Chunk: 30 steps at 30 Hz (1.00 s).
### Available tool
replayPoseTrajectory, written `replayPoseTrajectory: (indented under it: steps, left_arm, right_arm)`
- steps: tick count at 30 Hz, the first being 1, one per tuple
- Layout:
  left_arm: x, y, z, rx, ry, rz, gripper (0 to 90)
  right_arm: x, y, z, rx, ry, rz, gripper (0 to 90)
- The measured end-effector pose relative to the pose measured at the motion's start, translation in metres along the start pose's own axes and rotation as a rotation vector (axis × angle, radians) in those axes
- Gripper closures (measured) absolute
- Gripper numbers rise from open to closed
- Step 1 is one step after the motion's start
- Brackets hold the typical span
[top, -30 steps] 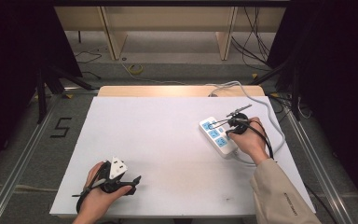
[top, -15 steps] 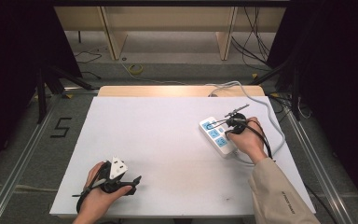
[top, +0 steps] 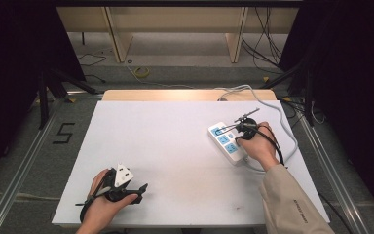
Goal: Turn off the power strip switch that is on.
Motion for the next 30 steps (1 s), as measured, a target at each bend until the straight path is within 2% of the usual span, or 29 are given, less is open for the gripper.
replayPoseTrajectory:
  steps: [30]
  left_arm:
    - [-0.0003, -0.0001, 0.0005, 0.000, -0.003, 0.002, 17.5]
  right_arm:
    - [0.0028, -0.0005, 0.0021, 0.025, 0.000, -0.027, 90.0]
Point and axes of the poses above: each handheld gripper's, and its own axes: y roughly backward along the jaws, z roughly out of its top, x roughly to its left, the point moved 5 cm from there along -y, roughly forward along the jaws, and after that the axes turned 11 degrees about x, right-handed, at the moved point
